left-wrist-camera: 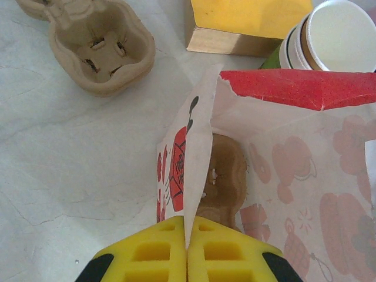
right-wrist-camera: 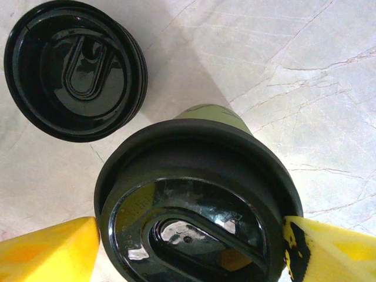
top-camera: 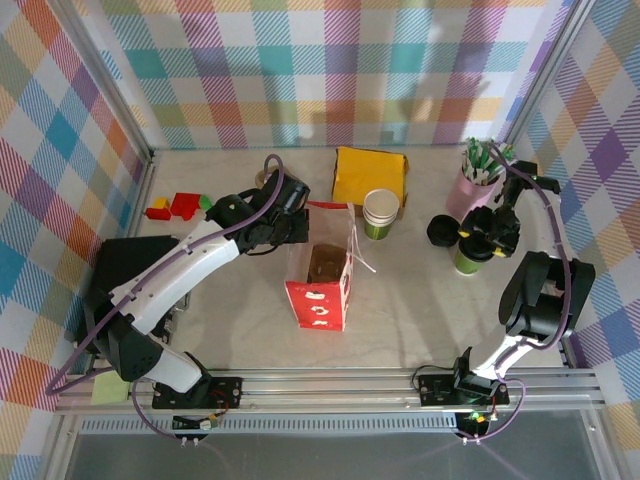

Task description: Pack the takeout coffee

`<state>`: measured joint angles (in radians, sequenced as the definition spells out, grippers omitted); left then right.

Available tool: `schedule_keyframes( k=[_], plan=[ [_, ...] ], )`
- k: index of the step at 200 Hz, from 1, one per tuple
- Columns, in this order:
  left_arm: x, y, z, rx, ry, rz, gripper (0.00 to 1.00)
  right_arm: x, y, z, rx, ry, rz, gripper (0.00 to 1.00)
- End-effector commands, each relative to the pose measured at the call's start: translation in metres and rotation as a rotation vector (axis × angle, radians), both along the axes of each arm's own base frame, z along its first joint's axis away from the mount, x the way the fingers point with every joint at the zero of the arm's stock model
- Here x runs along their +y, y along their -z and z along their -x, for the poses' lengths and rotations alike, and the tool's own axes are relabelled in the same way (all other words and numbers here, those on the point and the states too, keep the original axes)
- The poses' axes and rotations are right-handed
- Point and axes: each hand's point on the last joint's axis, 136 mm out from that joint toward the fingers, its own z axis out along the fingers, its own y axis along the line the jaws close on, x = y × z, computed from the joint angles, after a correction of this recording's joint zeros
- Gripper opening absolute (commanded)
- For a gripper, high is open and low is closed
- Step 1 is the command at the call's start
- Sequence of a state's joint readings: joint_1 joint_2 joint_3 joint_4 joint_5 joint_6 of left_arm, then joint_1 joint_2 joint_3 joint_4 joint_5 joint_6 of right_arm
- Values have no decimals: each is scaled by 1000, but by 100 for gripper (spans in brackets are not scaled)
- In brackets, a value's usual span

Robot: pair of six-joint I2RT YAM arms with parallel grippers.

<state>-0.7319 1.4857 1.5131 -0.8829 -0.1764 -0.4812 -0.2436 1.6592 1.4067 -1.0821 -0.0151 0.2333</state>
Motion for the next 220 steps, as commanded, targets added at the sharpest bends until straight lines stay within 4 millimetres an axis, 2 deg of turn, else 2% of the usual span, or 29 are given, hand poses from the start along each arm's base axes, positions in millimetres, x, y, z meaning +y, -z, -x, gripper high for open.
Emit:
schedule_keyframes(
  k=[1, 56, 130, 220],
  plan=[
    [-1, 11, 3, 35, 19, -24, 0, 6, 0, 2, 28, -51, 8, 80],
    [-3, 13, 3, 41, 26, -22, 0, 8, 3, 6, 58, -84, 28, 80],
    [-3, 14, 3, 43, 33, -28, 0, 21, 7, 6, 76, -169, 29, 83],
    [-5, 16, 2, 48, 39, -30, 0, 35, 13, 9, 107, -264, 60, 79]
  ],
)
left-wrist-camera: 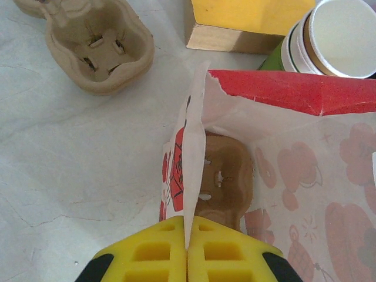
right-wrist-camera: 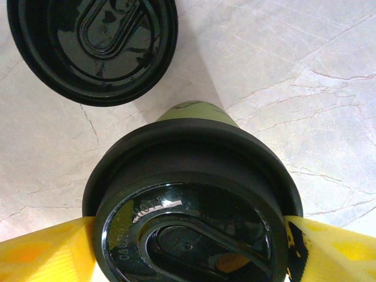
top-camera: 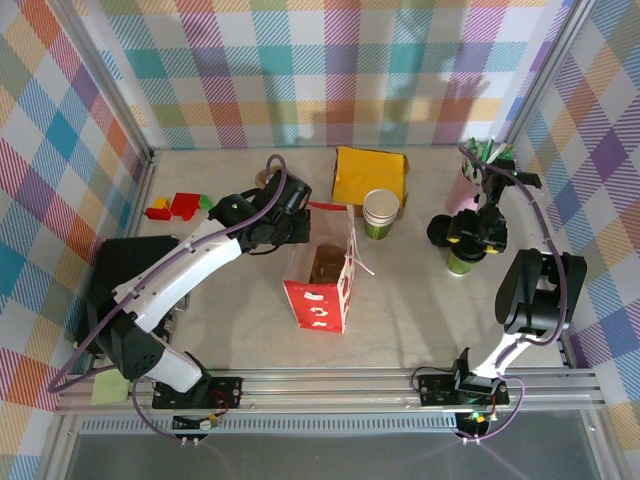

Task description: Pack the takeout coffee

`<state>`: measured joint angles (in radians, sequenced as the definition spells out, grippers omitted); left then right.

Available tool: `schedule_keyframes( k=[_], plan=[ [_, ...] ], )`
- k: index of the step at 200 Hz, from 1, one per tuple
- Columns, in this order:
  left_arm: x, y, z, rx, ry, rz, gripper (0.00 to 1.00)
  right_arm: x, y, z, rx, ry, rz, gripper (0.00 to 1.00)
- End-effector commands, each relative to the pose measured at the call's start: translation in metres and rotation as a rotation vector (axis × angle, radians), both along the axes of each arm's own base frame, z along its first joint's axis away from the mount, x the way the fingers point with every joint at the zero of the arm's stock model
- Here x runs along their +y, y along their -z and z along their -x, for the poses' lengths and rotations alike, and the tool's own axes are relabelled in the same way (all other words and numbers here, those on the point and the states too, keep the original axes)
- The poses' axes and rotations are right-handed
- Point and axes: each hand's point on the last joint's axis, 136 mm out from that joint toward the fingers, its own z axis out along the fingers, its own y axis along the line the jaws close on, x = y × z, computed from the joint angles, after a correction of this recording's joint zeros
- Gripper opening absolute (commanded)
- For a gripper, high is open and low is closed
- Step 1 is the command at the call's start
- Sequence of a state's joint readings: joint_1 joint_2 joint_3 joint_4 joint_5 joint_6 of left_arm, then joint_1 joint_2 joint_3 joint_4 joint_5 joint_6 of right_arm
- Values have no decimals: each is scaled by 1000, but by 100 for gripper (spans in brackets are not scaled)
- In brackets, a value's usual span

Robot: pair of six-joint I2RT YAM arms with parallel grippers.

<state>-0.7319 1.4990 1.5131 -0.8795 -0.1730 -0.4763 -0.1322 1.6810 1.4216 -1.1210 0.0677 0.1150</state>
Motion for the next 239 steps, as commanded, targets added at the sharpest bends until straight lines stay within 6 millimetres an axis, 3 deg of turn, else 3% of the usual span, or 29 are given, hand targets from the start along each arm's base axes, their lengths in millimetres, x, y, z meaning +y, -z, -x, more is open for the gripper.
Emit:
schedule_keyframes(
  k=[1, 92, 159, 239],
  plan=[
    [-3, 12, 4, 41, 33, -22, 0, 12, 8, 6, 58, -46, -24, 79],
    [-5, 11, 3, 41, 43, -22, 0, 23, 19, 8, 88, -82, -28, 80],
    [-6, 8, 3, 39, 46, -18, 0, 27, 27, 9, 98, -81, -52, 73],
    [-5, 1, 0, 20, 34, -14, 0, 42, 11, 9, 97, -116, -57, 72]
  ],
)
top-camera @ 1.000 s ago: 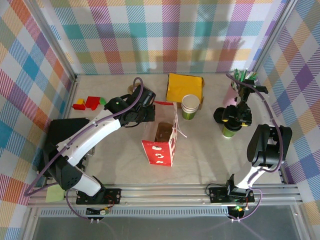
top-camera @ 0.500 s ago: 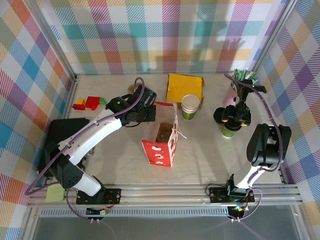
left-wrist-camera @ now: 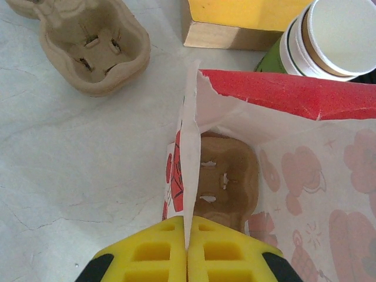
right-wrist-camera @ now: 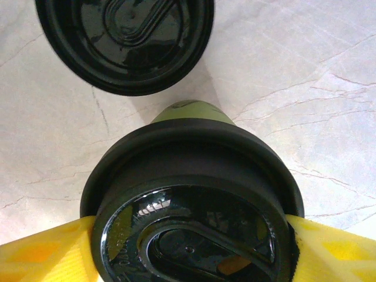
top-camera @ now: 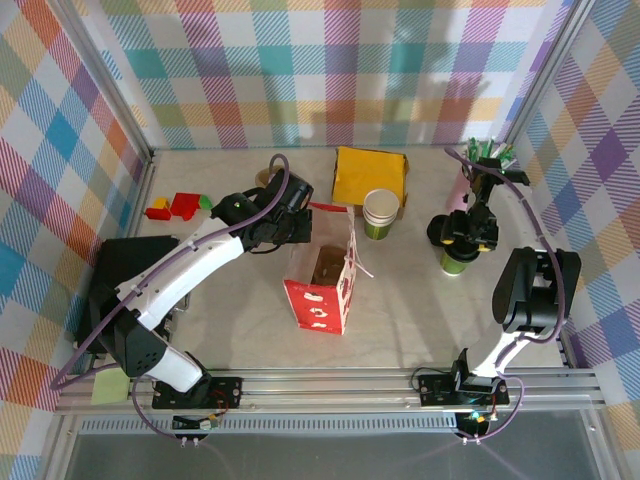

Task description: Pack the takeout coffee

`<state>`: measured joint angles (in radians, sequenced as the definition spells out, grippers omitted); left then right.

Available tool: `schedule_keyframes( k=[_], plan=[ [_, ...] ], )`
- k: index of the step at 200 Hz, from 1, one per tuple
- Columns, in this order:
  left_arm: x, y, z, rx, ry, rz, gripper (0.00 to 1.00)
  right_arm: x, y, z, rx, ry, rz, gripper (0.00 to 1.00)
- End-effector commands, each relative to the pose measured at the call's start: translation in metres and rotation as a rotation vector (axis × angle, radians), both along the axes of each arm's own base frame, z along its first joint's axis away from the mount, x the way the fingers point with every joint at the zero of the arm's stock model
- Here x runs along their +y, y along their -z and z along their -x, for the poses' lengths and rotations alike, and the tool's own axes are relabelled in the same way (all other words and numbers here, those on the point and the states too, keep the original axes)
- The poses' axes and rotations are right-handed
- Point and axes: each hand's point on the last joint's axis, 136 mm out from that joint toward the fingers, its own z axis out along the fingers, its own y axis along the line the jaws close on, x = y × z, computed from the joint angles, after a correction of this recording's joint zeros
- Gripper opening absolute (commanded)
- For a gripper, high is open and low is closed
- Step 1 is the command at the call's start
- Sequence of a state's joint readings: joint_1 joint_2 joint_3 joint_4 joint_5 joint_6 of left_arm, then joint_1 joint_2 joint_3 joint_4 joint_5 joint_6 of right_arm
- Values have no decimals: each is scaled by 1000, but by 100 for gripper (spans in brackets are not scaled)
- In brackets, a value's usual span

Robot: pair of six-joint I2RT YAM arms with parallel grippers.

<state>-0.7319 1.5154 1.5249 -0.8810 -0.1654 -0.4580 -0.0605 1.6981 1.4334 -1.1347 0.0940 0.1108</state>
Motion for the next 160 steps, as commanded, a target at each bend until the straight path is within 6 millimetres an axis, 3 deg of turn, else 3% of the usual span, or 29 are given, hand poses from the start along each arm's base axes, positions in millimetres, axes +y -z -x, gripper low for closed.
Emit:
schedule_keyframes(
  k=[1, 130, 160],
  plan=[
    [-2, -1, 2, 16, 14, -4, 0, 23, 8, 10, 79, -41, -79, 72],
    [1, -12, -3, 17, -114, 53, 0, 54, -22, 25, 89, -87, -52, 72],
    [5, -17, -6, 4, -187, 86, 0, 62, -42, 27, 70, -98, -44, 72]
  ],
)
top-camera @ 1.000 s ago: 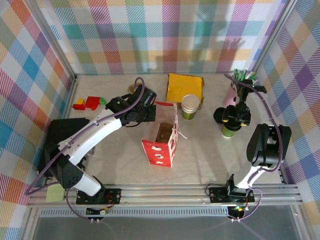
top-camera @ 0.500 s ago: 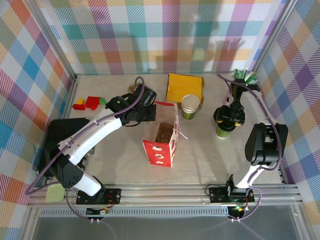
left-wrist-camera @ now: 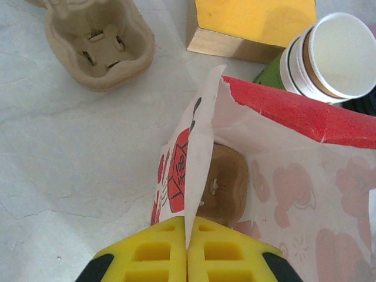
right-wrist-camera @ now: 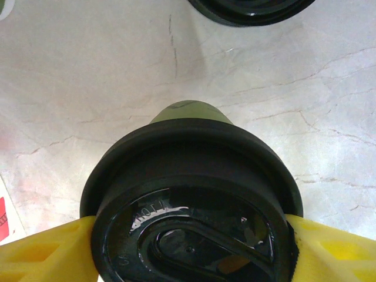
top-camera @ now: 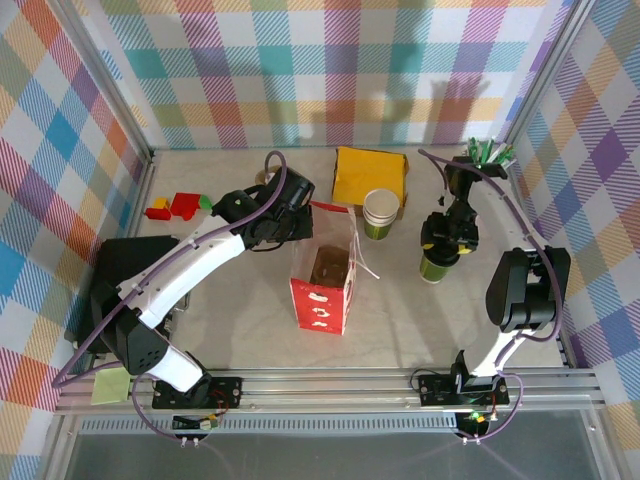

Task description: Pack the takeout coffee

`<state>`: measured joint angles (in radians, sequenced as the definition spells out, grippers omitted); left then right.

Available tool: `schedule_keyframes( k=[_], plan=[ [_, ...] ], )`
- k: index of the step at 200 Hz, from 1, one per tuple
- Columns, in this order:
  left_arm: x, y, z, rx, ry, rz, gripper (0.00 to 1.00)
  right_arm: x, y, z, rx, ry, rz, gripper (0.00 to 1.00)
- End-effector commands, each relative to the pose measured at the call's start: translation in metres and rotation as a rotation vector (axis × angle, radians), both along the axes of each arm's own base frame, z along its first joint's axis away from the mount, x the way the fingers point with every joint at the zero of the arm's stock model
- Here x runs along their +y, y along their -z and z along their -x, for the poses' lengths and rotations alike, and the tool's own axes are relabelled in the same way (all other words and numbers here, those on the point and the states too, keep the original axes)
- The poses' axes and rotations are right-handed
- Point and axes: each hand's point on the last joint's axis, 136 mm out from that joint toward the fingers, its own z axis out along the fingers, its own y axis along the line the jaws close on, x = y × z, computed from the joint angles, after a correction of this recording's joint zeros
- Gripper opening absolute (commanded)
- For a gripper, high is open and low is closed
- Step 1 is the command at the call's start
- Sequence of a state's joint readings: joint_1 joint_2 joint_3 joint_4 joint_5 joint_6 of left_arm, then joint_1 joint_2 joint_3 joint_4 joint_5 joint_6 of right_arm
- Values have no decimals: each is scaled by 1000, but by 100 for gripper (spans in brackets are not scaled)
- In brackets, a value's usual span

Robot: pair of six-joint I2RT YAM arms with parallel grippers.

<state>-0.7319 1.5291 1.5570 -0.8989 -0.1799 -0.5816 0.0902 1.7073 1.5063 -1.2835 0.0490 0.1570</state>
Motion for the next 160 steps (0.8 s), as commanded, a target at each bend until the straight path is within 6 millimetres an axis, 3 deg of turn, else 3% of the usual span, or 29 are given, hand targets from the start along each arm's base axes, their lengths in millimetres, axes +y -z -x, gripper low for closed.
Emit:
schedule_keyframes(
  k=[1, 77, 93, 121, 160],
  plan=[
    [5, -13, -3, -18, -83, 27, 0, 7, -28, 7, -19, 9, 2, 72],
    [7, -21, -9, -41, -205, 125, 0, 40, -118, 8, -139, -51, 37, 71],
    [5, -27, -10, -56, -201, 150, 9, 50, -140, 8, -168, -67, 38, 71],
    [10, -39, -8, -85, -180, 127, 35, 76, -170, 8, -240, -88, -16, 70],
    [23, -58, -1, -128, -154, 82, 47, 106, -198, 9, -309, -48, -157, 68]
  ],
)
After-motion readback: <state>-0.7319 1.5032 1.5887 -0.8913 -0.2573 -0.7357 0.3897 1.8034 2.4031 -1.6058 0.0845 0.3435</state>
